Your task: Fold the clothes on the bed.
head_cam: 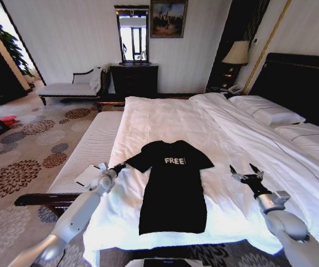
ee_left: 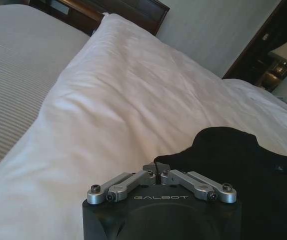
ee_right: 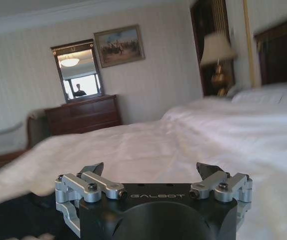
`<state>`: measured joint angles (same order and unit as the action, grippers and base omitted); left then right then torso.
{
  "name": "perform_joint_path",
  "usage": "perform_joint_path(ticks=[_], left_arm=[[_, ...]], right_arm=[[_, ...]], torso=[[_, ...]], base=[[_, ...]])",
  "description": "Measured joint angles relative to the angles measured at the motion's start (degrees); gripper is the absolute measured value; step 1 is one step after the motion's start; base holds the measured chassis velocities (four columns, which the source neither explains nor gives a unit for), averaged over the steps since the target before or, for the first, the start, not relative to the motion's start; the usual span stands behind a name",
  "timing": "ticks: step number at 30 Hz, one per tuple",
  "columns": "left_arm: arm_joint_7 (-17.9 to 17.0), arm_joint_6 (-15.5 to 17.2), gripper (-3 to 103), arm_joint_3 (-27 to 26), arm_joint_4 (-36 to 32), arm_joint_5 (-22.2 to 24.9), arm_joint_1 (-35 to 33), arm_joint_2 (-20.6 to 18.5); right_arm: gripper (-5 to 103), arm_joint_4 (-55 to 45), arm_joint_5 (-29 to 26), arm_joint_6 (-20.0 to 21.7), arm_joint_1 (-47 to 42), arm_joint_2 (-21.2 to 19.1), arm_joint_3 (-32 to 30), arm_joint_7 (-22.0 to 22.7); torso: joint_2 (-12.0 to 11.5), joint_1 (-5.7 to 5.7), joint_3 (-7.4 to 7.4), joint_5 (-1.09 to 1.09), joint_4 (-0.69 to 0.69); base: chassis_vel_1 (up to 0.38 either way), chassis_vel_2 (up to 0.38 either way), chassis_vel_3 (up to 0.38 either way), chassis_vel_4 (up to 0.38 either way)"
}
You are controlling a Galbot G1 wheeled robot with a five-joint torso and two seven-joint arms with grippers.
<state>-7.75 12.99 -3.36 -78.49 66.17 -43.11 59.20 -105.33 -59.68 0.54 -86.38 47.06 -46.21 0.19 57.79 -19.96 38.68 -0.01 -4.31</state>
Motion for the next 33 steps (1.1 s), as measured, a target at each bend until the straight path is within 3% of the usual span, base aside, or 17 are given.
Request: perform_joint_path(ticks=[1, 4, 5, 8, 11, 14, 23, 33], left_arm=[[0.0, 0.0, 0, 0.0, 0.0, 0.0, 0.0, 0.0], [0.2, -0.1, 0, 0.0, 1.7, 0.0, 0.9, -0.5], [0.2, -0.1, 0, 0.0, 1.7, 0.0, 0.9, -0.5], [0.3, -0.1, 0, 0.0, 4.0, 0.4, 2.7, -0.7], [0.3, -0.1, 0, 0.2, 4.9, 0.6, 3.6, -0.8], [0.4, -0.1, 0, 0.7, 6.8, 1.1, 5.3, -0.7], [0.7, 0.0, 0, 3.5, 10.1, 1.1, 8.4, -0.3], [0.3, 0.0, 0, 4.2, 10.3, 0.7, 8.4, 1.0]], right_arm=[[100, 0.0, 0.0, 0.0, 0.0, 0.0, 0.0, 0.0], [100, 0.3, -10.2, 3.7, 3.5, -3.5, 2.8, 0.1], [100, 0.3, -10.2, 3.7, 3.5, -3.5, 2.8, 0.1], [100, 3.6, -18.0, 6.3, 9.1, -5.9, 8.2, 0.5], [100, 6.0, -20.3, 7.4, 12.3, -6.1, 11.2, 1.1], [100, 11.8, -24.2, 9.0, 21.1, -4.6, 17.2, 2.8], [100, 24.5, -24.6, 10.3, 31.5, 0.6, 23.7, 5.1], [100, 29.0, -23.7, 11.6, 32.4, 2.7, 24.6, 5.5]], torso=[[0.0, 0.00, 0.00, 0.00, 0.00], [0.0, 0.00, -0.01, -0.02, 0.01], [0.0, 0.00, -0.01, -0.02, 0.01], [0.0, 0.00, -0.01, -0.02, 0.00], [0.0, 0.00, 0.00, 0.03, -0.01], [0.0, 0.00, -0.01, -0.01, 0.00], [0.0, -0.01, 0.00, 0.01, 0.02], [0.0, 0.01, 0.00, 0.01, 0.00]], base=[[0.000, 0.000, 0.000, 0.000], [0.000, 0.000, 0.000, 0.000], [0.000, 0.000, 0.000, 0.000], [0.000, 0.000, 0.000, 0.000], [0.000, 0.000, 0.000, 0.000], [0.000, 0.000, 0.000, 0.000], [0.000, 0.000, 0.000, 0.000], [0.000, 0.000, 0.000, 0.000]])
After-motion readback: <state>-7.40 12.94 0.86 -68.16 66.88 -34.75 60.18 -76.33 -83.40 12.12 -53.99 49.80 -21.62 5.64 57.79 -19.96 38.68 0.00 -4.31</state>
